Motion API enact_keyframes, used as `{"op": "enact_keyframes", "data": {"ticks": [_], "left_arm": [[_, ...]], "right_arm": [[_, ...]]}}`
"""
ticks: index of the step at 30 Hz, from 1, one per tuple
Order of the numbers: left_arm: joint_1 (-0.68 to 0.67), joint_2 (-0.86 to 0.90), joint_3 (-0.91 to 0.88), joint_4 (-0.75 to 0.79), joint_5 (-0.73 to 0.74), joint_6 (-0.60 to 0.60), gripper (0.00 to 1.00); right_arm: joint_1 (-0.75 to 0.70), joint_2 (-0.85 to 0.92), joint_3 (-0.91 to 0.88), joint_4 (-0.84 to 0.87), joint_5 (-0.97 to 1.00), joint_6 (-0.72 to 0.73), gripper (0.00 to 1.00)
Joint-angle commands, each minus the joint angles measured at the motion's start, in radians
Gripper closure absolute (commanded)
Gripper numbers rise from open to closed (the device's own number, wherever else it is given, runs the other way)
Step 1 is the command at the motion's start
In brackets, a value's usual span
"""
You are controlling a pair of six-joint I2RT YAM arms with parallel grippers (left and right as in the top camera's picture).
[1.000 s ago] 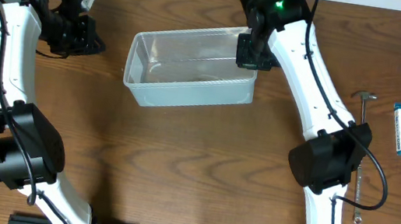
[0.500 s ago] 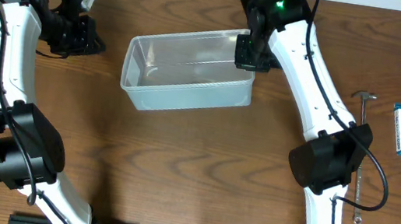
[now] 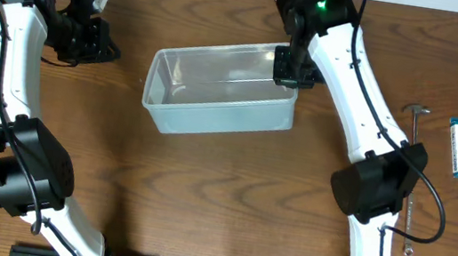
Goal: Pack container
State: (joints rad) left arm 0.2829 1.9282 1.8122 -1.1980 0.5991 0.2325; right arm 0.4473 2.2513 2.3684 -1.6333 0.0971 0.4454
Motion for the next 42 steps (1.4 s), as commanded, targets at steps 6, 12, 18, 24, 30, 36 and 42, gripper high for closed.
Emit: {"op": "enact_keyframes", "data": {"ticks": [6,12,18,24,30,36,42], "left_arm": [[-0.001,0.007,-0.008,-0.005,0.011,-0.005,0.94],[-0.001,0.007,-0.008,-0.006,0.011,-0.005,0.94],[-0.001,0.007,-0.008,-0.006,0.011,-0.005,0.94],[-0.001,0.007,-0.008,-0.006,0.011,-0.005,0.94],[-0.001,0.007,-0.008,-0.006,0.011,-0.005,0.94],[-0.001,0.007,-0.008,-0.006,0.011,-0.005,0.94],[-0.001,0.007,-0.008,-0.006,0.011,-0.005,0.94]], "right_arm": [[-0.010,-0.116,0.025,-0.010,0.068,0.014,0.99],[-0.009,-0.116,0.006,-0.021,0.053,0.010,0.99],[-0.006,-0.116,-0.032,-0.011,0.032,0.010,0.99],[-0.002,-0.116,-0.087,0.006,0.015,0.010,0.99],[0.000,-0.116,-0.088,-0.023,0.020,0.010,0.99],[-0.001,-0.116,-0.093,-0.040,0.030,0.010,0.99],[-0.001,-0.116,-0.094,-0.058,0.030,-0.005,0.99]]}}
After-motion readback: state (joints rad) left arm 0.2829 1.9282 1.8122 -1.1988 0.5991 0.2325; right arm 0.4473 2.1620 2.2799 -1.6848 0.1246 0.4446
